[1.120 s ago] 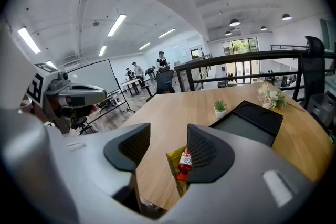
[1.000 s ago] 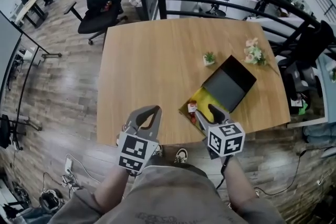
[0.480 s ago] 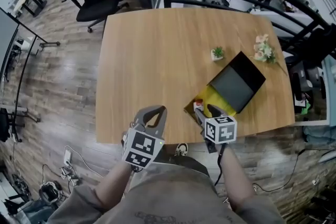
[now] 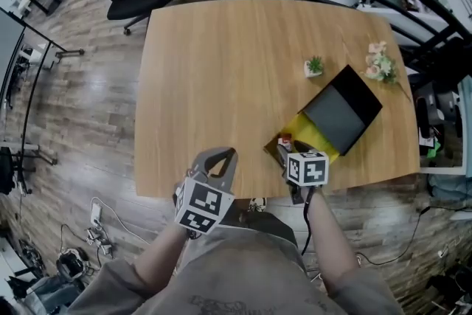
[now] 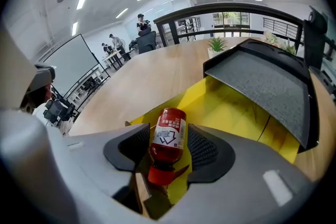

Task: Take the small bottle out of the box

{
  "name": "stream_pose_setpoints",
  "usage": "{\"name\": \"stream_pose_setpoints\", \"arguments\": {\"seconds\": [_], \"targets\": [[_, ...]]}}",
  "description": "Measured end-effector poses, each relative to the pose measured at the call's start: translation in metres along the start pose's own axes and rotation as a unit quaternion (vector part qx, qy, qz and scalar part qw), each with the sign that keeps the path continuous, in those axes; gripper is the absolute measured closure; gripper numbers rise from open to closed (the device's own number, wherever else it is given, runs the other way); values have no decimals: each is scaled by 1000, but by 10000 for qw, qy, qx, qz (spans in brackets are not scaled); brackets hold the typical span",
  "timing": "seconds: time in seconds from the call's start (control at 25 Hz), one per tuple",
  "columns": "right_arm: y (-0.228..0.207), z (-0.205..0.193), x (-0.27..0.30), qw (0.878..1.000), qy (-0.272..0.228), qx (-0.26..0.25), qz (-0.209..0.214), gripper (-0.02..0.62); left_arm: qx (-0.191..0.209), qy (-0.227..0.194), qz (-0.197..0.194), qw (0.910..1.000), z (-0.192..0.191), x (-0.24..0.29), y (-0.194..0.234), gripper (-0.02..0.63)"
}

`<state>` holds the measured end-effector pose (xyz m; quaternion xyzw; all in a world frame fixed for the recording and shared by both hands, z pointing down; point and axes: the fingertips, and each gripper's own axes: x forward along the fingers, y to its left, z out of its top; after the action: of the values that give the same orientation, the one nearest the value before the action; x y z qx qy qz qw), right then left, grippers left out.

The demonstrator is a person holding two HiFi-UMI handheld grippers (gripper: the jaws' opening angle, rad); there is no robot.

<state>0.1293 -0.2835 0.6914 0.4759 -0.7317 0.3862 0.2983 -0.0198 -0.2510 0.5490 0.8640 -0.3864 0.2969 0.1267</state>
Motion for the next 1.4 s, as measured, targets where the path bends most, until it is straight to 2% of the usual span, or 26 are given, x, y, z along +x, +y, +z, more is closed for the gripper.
{"name": "stream_pose_setpoints", "arguments": {"seconds": [0.44, 0.56, 0.76, 1.04, 1.24, 1.4], "targets": [[0, -10, 24, 9990, 427, 105, 62, 379, -48, 98, 23, 9999, -13, -8, 7, 606], [-3, -6, 18, 9994, 339, 61, -26, 376, -35, 75, 39, 10000, -14, -11, 10, 606], [6, 18, -12, 9995, -222, 191, -110, 370, 11, -21, 50, 10000, -7, -20, 18, 606], [41, 82, -91, 9905, -1364, 82, 124, 370, 194, -399, 99, 9990, 34, -45, 33, 606], [76, 129, -172, 9736, -2250, -301, 239, 370, 366, -851, 188, 9955, 75, -73, 45, 606], [103, 156, -240, 9513, -3024, -560, 226, 370, 535, -1233, 219, 9907, 109, -99, 50, 606]]}}
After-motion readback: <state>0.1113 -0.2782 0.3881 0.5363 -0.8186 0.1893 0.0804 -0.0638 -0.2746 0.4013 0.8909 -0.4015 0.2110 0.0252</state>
